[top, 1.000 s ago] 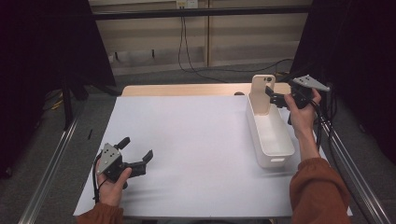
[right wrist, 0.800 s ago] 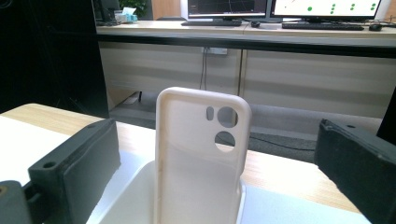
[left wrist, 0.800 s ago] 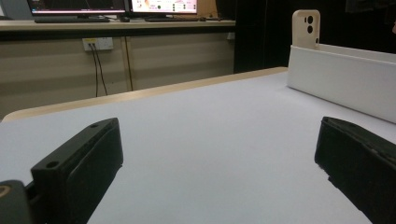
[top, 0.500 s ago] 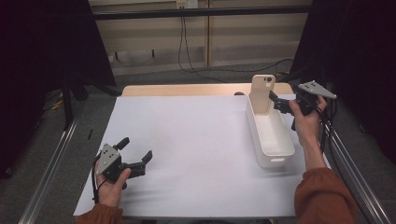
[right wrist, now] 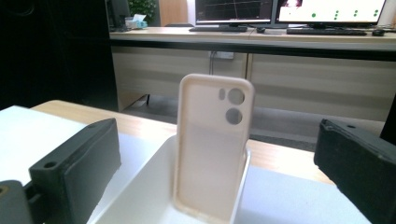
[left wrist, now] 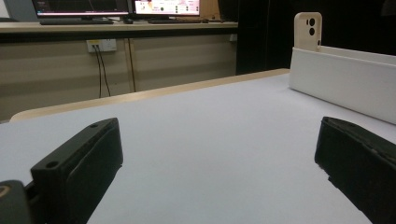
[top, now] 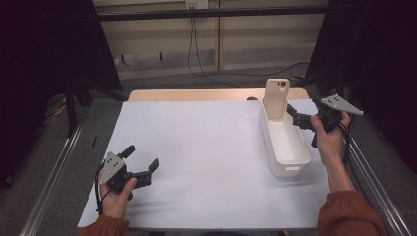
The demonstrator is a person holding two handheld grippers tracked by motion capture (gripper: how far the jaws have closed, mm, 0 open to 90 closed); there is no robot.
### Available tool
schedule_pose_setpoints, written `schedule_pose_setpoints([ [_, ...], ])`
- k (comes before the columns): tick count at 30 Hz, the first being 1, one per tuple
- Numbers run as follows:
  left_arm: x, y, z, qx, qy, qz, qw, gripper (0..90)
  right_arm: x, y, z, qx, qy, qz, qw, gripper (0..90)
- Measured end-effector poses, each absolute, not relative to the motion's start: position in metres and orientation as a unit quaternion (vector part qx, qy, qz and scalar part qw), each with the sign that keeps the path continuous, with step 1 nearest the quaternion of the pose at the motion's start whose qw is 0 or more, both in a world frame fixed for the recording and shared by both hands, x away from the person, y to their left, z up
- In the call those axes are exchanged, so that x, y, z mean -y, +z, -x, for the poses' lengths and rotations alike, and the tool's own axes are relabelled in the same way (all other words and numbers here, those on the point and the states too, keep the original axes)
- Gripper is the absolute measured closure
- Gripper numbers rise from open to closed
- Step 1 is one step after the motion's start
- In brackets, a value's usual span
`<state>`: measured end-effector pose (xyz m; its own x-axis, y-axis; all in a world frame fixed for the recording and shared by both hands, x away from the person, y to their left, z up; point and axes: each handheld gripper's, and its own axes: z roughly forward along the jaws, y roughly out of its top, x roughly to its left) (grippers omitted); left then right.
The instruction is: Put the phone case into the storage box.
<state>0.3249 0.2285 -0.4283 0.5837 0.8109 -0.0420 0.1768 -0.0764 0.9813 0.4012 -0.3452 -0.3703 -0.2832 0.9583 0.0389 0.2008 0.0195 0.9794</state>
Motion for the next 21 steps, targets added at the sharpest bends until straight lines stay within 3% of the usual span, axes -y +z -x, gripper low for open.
schedule_pose_setpoints([
  [21, -0.233, -0.429, -0.321, -0.369, 0.267, -0.682, 0.573, 1.3, 0.342, -0.378, -0.343, -0.620, 0.518, -0.468, 0.359, 0.0],
])
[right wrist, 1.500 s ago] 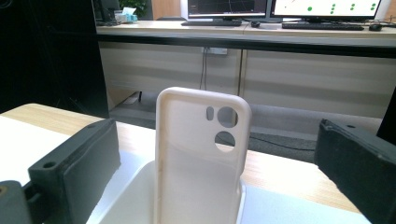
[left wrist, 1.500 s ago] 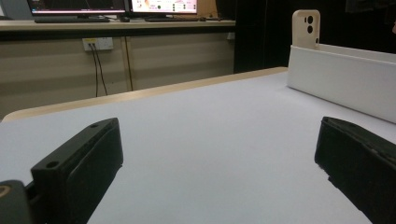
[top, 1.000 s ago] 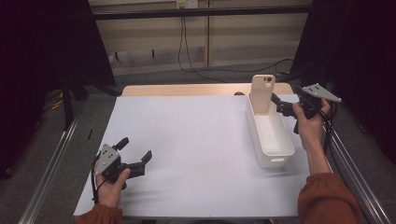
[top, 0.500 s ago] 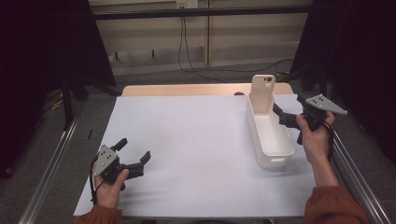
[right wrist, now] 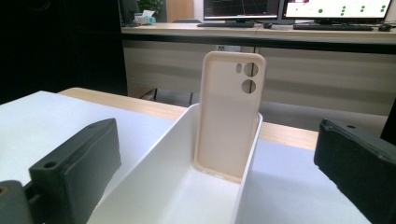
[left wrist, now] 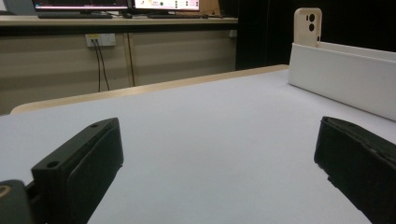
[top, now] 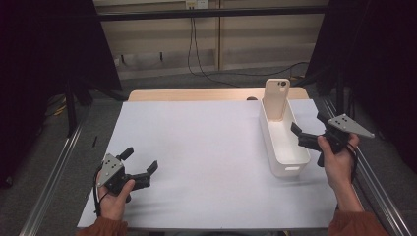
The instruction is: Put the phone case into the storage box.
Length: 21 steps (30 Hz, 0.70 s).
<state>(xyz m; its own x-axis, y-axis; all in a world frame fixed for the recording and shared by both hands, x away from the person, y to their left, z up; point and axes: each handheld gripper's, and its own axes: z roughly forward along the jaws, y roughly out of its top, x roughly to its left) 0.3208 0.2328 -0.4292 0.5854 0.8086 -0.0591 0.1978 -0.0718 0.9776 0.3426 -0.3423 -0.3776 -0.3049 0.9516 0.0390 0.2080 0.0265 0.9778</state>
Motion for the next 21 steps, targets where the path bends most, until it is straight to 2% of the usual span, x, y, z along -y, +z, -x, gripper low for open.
schedule_pose_setpoints([
  [21, -0.237, -0.428, -0.315, -0.367, 0.275, -0.684, 0.567, 1.6, 0.338, -0.397, -0.280, -0.619, 0.521, -0.461, 0.364, 0.0],
])
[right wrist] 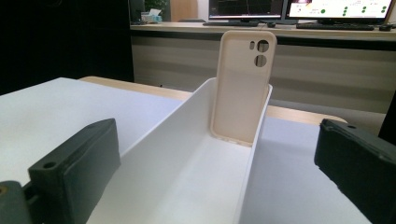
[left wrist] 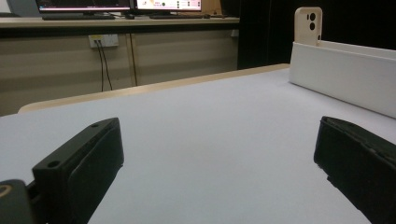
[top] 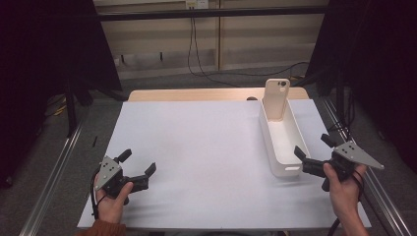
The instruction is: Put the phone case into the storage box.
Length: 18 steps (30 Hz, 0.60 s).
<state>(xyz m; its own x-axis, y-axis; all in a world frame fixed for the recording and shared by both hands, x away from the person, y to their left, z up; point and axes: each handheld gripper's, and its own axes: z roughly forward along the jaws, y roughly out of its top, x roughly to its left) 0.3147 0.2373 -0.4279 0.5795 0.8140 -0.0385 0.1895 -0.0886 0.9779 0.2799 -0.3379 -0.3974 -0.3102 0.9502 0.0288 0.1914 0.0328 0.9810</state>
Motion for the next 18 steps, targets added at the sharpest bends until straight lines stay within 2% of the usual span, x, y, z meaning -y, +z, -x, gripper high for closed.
schedule_pose_setpoints([
  [18, -0.238, -0.428, -0.312, -0.373, 0.276, -0.684, 0.563, 1.9, 0.337, -0.421, -0.237, -0.617, 0.513, -0.473, 0.362, 0.0],
])
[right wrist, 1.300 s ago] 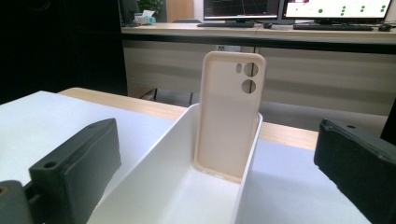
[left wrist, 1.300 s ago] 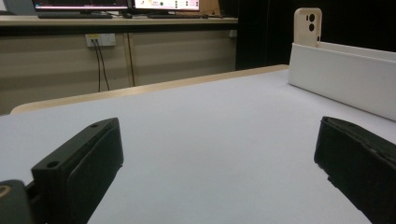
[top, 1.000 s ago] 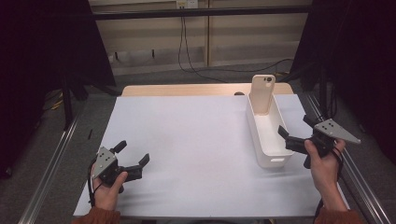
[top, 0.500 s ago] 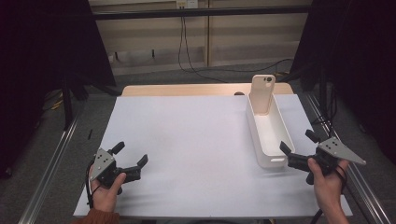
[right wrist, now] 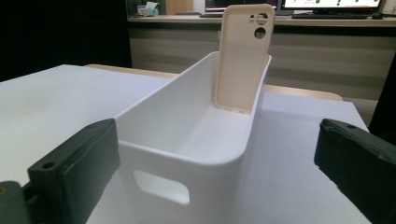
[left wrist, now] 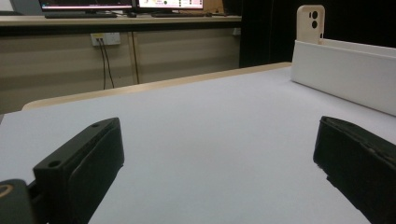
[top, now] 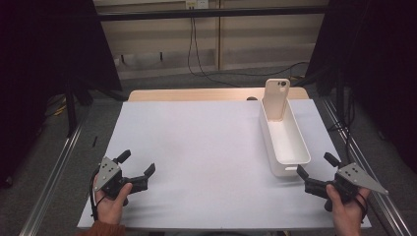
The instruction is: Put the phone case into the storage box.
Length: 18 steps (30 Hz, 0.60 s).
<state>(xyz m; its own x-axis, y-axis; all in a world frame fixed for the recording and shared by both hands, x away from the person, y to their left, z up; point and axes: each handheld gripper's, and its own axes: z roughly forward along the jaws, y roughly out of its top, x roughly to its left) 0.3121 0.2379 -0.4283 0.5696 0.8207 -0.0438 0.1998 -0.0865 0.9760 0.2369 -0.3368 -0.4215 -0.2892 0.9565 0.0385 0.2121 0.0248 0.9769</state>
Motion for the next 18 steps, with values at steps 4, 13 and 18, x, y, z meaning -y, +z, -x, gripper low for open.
schedule_pose_setpoints([
  [4, -0.238, -0.428, -0.312, -0.370, 0.278, -0.684, 0.563, 1.9, 0.338, -0.425, -0.225, -0.610, 0.514, -0.486, 0.356, 0.0],
  [13, -0.235, -0.427, -0.312, -0.363, 0.275, -0.688, 0.566, 2.0, 0.340, -0.436, -0.214, -0.612, 0.505, -0.489, 0.362, 0.0],
  [18, -0.235, -0.427, -0.313, -0.366, 0.271, -0.687, 0.566, 2.0, 0.339, -0.437, -0.217, -0.616, 0.507, -0.485, 0.360, 0.0],
])
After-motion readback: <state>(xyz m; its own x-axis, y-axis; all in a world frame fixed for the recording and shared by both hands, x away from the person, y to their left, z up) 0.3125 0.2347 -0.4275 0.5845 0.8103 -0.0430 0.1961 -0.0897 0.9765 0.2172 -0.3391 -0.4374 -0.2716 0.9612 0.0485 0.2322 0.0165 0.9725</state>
